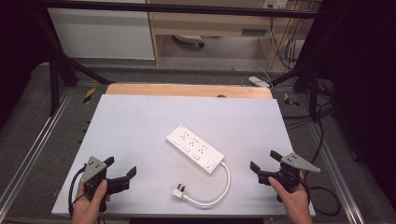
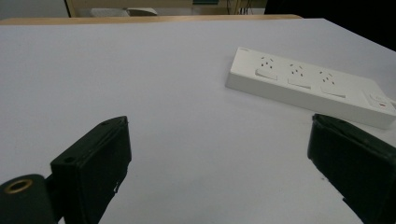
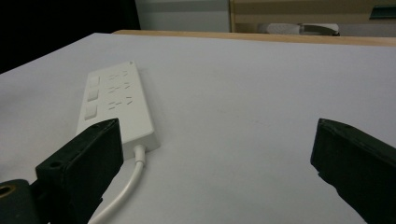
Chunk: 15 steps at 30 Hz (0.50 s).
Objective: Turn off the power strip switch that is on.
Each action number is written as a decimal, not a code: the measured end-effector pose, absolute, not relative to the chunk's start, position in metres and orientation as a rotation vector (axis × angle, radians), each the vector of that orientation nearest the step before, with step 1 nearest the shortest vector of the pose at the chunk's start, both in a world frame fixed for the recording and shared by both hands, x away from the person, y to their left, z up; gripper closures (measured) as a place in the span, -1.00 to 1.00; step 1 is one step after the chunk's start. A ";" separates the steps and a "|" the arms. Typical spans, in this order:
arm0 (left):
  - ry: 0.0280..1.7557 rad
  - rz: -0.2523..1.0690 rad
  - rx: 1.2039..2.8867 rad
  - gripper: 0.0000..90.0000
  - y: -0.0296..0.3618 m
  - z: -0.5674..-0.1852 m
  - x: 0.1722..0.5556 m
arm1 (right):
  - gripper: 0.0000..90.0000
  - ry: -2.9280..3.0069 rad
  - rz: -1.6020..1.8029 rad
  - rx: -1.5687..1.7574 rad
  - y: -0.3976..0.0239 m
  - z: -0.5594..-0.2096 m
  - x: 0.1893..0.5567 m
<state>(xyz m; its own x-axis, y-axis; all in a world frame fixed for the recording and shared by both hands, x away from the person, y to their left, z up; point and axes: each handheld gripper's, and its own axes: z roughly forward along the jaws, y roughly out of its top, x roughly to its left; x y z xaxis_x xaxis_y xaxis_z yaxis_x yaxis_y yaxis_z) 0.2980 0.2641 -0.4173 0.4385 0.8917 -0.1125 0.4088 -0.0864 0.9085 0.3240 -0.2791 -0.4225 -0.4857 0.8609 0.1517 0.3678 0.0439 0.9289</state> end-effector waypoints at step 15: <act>1.145 0.594 1.683 -0.86 0.265 -0.419 0.299 | -0.77 1.913 1.465 1.232 -0.269 -0.409 0.322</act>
<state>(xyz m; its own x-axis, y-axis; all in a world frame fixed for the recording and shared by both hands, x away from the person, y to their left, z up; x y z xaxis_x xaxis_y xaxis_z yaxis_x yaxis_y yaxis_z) 0.2988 0.2647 -0.4185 0.4365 0.8914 -0.1220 0.4142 -0.0787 0.9068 0.3216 -0.2691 -0.4095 -0.5114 0.8420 0.1718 0.3853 0.0459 0.9216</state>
